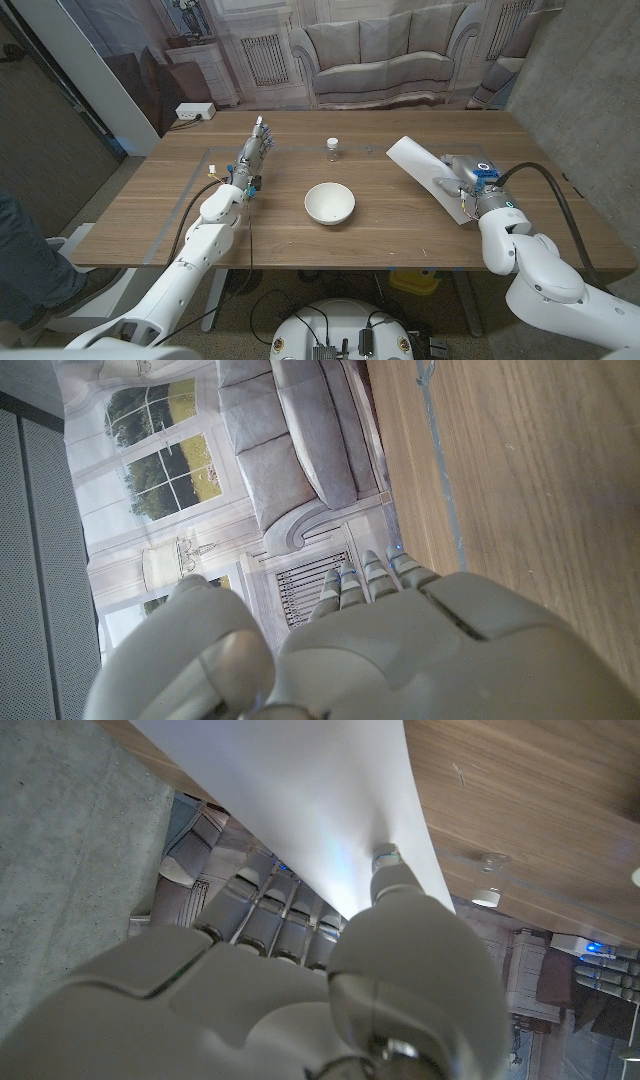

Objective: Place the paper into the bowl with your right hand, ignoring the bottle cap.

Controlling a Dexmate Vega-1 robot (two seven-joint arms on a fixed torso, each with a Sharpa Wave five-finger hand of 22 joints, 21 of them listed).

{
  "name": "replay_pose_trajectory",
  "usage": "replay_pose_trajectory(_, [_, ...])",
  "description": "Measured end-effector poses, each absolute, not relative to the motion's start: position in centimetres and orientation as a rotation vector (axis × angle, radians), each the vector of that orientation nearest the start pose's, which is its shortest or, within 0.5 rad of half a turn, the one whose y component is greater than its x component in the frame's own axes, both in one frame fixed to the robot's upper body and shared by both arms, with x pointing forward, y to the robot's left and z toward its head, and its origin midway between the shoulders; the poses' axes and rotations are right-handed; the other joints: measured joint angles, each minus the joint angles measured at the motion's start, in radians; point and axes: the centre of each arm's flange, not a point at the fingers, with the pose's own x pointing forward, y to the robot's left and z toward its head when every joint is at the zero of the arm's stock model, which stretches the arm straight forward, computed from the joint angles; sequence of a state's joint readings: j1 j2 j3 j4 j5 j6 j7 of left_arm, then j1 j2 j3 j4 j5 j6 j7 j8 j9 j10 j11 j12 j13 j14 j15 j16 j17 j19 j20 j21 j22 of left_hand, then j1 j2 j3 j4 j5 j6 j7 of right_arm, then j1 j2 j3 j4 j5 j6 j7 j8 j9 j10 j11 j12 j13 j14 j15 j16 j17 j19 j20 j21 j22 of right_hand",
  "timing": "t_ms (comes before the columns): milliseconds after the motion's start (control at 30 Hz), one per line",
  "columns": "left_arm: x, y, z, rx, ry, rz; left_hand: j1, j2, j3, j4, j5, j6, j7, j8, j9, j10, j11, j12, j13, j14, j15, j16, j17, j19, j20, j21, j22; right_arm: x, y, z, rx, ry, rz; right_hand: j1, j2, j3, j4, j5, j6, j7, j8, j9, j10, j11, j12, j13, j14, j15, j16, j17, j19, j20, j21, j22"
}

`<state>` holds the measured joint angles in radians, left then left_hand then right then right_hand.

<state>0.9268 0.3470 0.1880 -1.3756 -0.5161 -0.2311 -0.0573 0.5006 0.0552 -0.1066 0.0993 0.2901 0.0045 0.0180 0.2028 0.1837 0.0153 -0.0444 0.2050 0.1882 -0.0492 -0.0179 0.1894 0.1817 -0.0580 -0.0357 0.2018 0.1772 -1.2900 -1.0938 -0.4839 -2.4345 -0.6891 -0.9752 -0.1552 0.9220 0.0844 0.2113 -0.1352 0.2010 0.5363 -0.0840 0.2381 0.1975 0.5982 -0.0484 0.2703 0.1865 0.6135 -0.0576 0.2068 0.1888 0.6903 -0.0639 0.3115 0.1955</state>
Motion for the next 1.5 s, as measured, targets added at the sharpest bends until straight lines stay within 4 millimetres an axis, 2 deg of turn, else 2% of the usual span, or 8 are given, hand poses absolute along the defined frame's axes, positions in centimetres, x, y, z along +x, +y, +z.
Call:
replay_pose_trajectory(133, [64.0, 28.0, -3.2, -0.116, -0.622, -0.168, 0.000, 0.000, 0.000, 0.000, 0.000, 0.000, 0.000, 0.000, 0.000, 0.000, 0.000, 0.000, 0.000, 0.000, 0.000, 0.000, 0.000, 0.000, 0.000, 0.000, 0.000, 44.5, -26.6, -3.8, -1.469, -0.395, -0.411, 0.000, 0.000, 0.000, 0.000, 0.000, 0.000, 0.000, 0.000, 0.000, 0.000, 0.000, 0.000, 0.000, -0.004, 0.004, -0.004, 0.000, 0.000, 0.000, 0.000, 0.000])
replay_pose_trajectory(467, [63.5, 28.1, -3.4, -0.108, -0.624, -0.172, 0.000, 0.000, -0.003, -0.003, 0.000, 0.000, 0.000, 0.000, 0.000, 0.000, 0.000, 0.000, 0.000, 0.000, 0.000, 0.000, 0.000, 0.000, 0.000, 0.000, 0.000, 44.3, -24.8, -3.5, -1.504, -0.482, -0.345, 0.000, 0.000, 0.000, 0.000, 0.000, 0.005, 0.005, 0.000, 0.000, 0.000, 0.000, -0.004, 0.000, -0.009, -0.002, -0.008, 0.000, 0.000, 0.000, 0.000, 0.000])
replay_pose_trajectory(567, [63.4, 28.3, -3.4, -0.117, -0.624, -0.158, 0.000, 0.000, -0.007, 0.002, 0.000, 0.000, 0.000, 0.000, 0.000, 0.000, 0.000, 0.000, 0.000, 0.000, 0.000, 0.000, 0.000, 0.000, 0.000, 0.000, 0.000, 44.5, -25.7, -3.2, -1.481, -0.472, -0.372, 0.000, 0.000, 0.000, 0.000, 0.000, 0.005, 0.005, 0.000, 0.000, 0.000, 0.000, -0.004, 0.000, -0.009, -0.002, -0.008, 0.000, 0.000, 0.000, 0.000, 0.000])
replay_pose_trajectory(1500, [63.1, 28.5, -3.4, -0.112, -0.620, -0.142, 0.004, 0.004, -0.007, 0.002, 0.000, 0.000, 0.000, 0.000, 0.000, 0.000, 0.000, 0.000, 0.000, 0.000, 0.000, 0.000, 0.000, 0.000, 0.000, 0.000, 0.000, 44.2, -23.8, -1.6, -1.525, -0.621, -0.291, 0.004, 0.004, 0.000, 0.000, 0.000, 0.011, 0.000, -0.006, 0.000, 0.000, 0.000, -0.012, 0.000, -0.009, -0.002, -0.008, 0.000, 0.000, 0.000, 0.000, 0.002])
